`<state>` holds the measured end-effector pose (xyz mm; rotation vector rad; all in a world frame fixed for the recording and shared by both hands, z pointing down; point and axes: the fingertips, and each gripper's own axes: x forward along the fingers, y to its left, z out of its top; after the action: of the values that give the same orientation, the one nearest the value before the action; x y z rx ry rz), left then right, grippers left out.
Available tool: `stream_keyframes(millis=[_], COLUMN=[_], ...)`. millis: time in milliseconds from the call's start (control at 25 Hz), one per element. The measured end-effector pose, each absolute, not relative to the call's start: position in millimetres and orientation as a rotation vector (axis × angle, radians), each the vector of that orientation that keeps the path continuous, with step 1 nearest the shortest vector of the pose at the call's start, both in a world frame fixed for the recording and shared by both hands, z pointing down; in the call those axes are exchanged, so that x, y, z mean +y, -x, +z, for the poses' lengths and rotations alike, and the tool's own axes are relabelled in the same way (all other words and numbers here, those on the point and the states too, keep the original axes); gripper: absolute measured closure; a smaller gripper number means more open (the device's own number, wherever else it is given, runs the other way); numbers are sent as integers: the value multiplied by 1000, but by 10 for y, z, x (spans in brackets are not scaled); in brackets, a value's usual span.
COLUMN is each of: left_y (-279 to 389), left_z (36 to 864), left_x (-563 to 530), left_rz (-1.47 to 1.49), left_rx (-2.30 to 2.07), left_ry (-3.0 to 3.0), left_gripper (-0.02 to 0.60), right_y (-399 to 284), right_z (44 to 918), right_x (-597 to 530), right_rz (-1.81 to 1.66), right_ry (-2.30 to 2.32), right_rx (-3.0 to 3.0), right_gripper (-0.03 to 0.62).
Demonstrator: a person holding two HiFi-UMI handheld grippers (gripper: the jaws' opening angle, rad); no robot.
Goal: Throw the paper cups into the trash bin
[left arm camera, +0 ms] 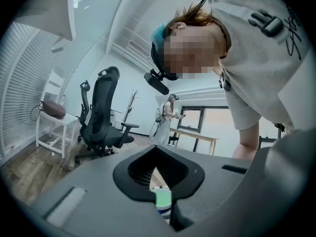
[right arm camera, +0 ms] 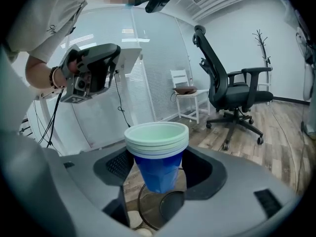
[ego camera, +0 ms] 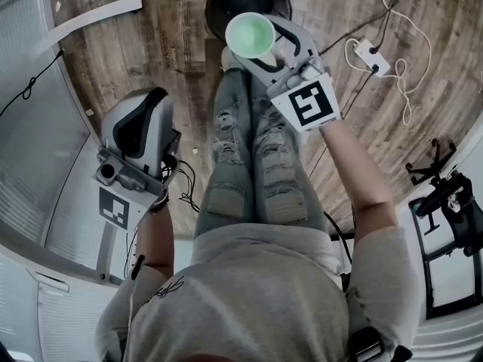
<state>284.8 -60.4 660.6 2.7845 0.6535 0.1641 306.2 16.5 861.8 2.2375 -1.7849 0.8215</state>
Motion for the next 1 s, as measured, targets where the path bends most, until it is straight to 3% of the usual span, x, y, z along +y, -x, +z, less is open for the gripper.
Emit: stream_keyframes(millis=[1000], left_y=[-2894], left_z=[6942], left_x=[-669], left_rz=[198], left_rx=[607], left_ry=[-2794], left_gripper=[588], right_y=[-3031], right_z=[10282], right_x=[184], right_rz=[1079], right_ry=[-2121], right_rx=[-1548], right_gripper=[286])
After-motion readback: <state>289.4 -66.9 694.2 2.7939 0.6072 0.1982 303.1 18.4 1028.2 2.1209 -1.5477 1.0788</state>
